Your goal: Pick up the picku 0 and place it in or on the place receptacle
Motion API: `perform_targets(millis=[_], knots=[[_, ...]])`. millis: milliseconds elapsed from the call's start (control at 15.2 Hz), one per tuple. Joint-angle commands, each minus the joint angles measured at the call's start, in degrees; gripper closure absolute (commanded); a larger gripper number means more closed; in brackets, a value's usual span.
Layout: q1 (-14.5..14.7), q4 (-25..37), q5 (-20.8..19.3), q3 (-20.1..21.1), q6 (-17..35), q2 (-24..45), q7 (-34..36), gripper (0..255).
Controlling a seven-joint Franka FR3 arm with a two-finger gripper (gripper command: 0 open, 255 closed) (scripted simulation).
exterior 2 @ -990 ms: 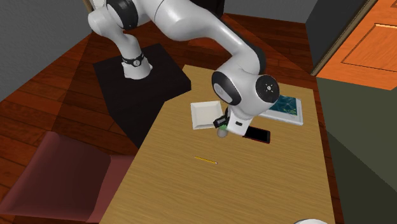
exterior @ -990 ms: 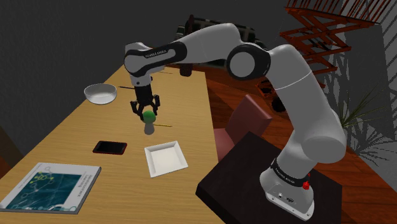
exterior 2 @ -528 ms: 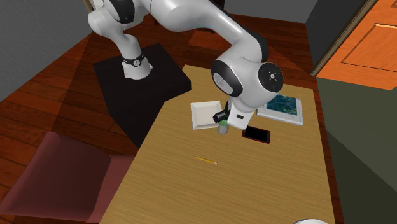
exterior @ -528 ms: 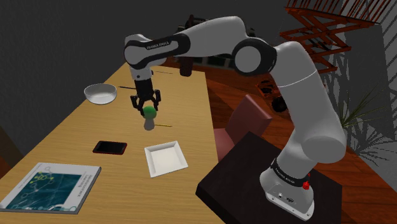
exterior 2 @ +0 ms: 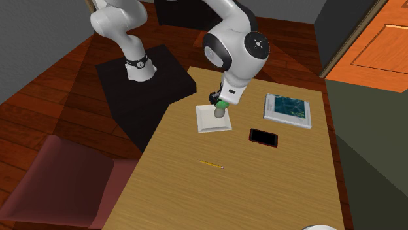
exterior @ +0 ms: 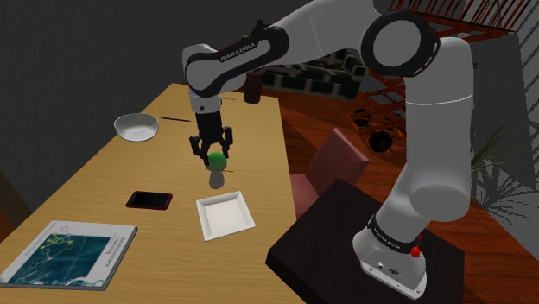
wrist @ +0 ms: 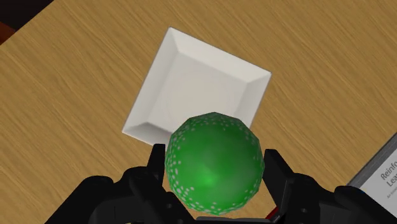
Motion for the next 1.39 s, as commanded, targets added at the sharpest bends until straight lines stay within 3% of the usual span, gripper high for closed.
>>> perform_targets(millis=[0, 198, 1320], knots=[[0.08, -6.05, 0.84, 0.57, 1.41, -4.76, 0.42, 255], [0.45, -14.03, 2.33, 1.54, 3.11, -11.27, 1.14, 255], [1.07, -17.0, 1.31, 1.04, 13.97, -3.26, 0.6, 255]])
